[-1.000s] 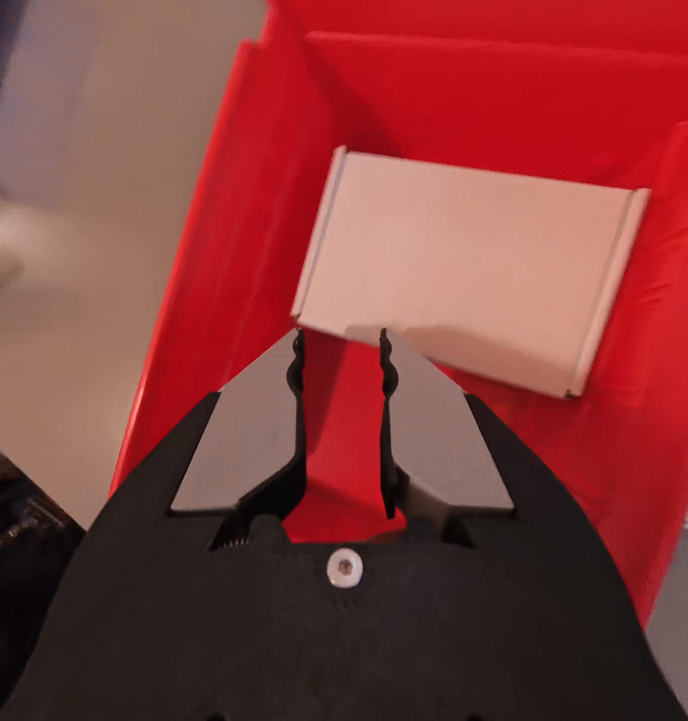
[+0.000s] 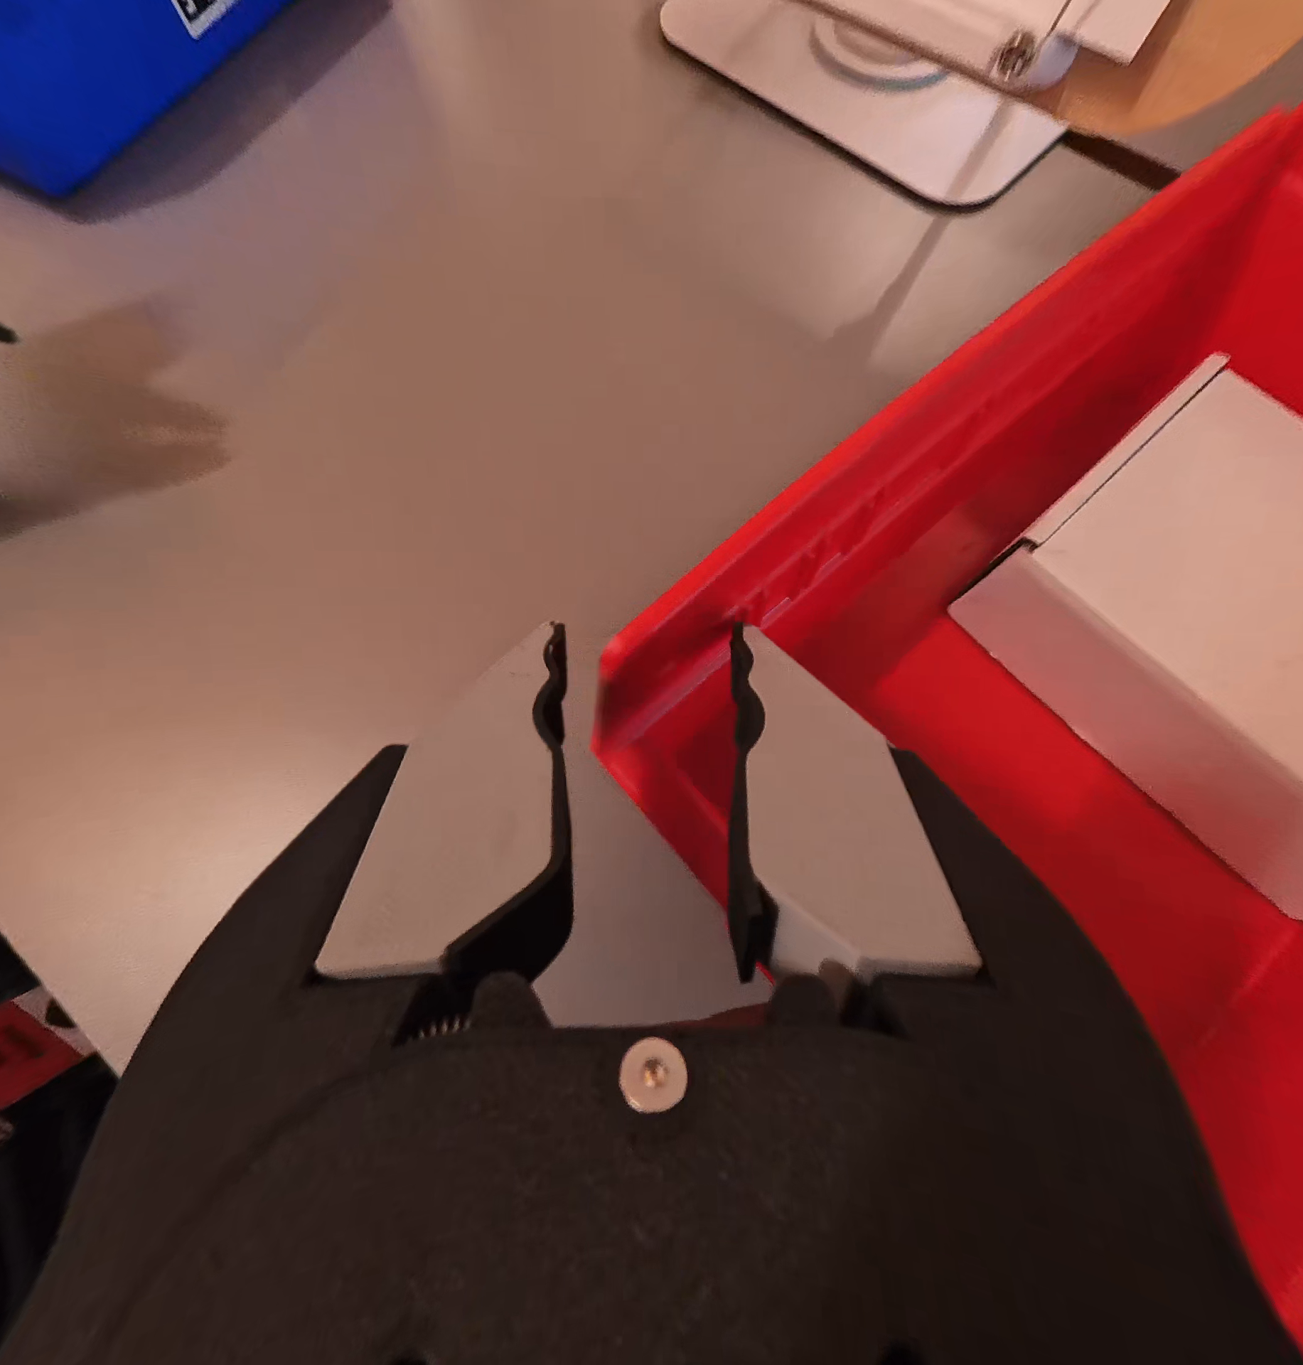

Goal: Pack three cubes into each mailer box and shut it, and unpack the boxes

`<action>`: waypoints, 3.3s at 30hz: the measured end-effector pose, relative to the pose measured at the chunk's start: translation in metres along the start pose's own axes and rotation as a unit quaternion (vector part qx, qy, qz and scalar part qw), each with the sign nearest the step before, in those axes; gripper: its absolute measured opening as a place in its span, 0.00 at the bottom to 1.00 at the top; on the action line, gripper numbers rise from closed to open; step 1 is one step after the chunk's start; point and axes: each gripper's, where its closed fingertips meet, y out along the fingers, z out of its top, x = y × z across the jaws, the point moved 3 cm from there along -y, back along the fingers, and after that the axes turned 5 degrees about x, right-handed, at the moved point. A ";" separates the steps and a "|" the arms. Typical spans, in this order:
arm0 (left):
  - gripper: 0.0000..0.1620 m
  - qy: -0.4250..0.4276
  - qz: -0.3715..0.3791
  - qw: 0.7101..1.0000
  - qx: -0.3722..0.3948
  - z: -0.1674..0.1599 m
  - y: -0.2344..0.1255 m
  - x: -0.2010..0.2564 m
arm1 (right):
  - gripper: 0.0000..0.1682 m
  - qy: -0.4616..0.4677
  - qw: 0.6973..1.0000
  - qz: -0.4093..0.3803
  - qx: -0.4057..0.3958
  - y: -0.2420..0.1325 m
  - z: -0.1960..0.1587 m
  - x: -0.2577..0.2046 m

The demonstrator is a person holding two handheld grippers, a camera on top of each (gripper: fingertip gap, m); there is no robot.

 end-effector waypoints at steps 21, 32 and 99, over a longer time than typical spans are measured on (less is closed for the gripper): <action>0.17 0.085 0.362 0.928 0.014 0.079 -0.040 -0.133 | 0.19 0.004 0.984 -0.150 0.099 0.010 0.006 0.009; 0.00 0.169 0.392 0.904 0.008 0.068 -0.054 -0.116 | 0.01 -0.010 0.954 -0.284 0.094 -0.026 -0.013 0.046; 0.01 0.321 0.297 0.854 -0.282 0.105 -0.013 -0.171 | 0.31 -0.082 0.987 0.063 0.123 0.072 0.011 -0.113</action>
